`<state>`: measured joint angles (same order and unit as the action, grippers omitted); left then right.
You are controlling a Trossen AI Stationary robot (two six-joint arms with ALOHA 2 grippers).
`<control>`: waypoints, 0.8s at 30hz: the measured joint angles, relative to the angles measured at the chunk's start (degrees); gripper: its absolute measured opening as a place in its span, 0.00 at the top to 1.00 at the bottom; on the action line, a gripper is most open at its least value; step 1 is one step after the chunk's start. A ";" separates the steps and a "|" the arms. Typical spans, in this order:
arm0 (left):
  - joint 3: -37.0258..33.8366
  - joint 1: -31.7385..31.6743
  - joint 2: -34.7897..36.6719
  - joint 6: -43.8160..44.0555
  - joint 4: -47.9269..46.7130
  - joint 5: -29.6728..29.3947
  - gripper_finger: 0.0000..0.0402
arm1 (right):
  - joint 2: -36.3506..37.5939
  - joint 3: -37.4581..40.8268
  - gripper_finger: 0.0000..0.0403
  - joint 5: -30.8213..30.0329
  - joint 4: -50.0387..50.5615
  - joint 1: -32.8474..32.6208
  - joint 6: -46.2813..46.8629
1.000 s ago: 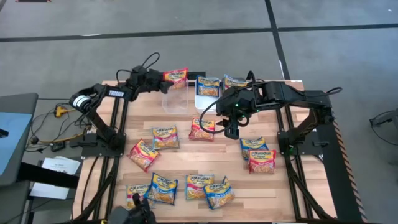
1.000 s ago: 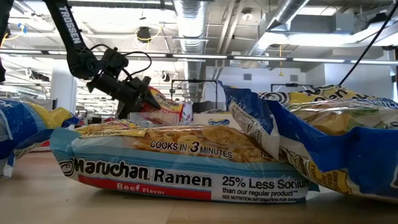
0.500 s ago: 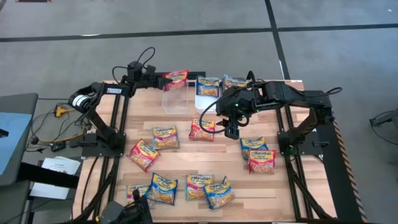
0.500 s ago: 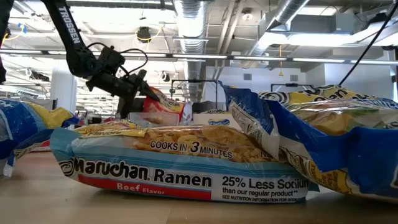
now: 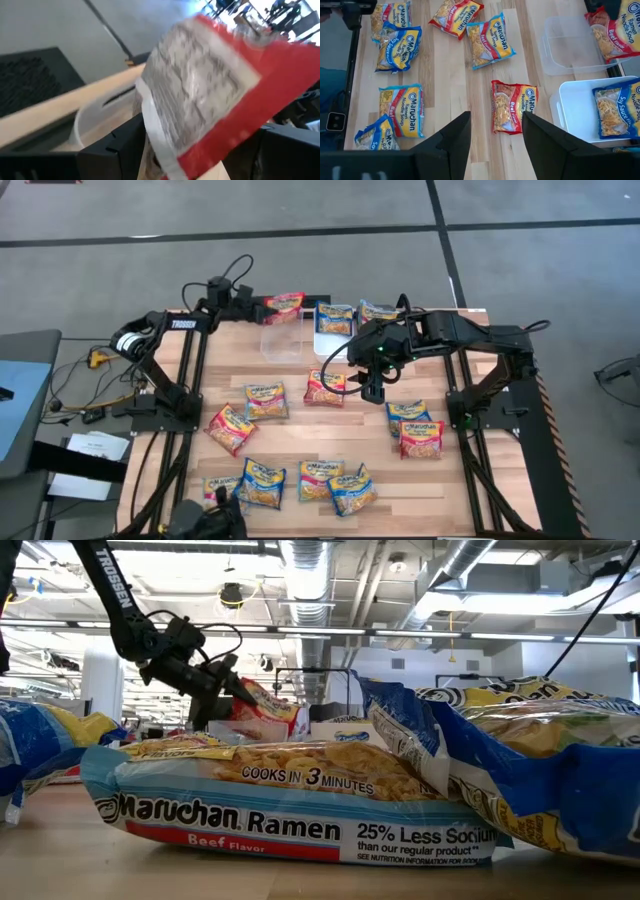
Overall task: Sort Maruchan noodles
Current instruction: Put the red noodle pack into the transparent bin
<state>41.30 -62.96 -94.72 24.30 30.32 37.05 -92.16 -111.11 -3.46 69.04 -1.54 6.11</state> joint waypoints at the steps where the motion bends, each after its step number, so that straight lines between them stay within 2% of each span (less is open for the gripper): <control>1: 0.00 0.16 0.00 -0.62 -0.66 0.00 0.50 | 0.00 0.00 0.51 0.00 -0.01 0.00 -0.01; 17: 0.00 -0.30 0.00 -1.08 1.10 -0.01 0.50 | 0.00 0.00 0.51 0.00 0.87 -1.78 1.01; 24: 0.00 -0.28 1.37 -0.30 1.03 4.57 0.50 | 0.00 0.00 0.51 0.00 0.80 -2.97 1.03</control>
<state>41.30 -63.24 -93.35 24.00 31.35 41.63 -92.16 -111.11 -3.46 69.84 -4.51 7.14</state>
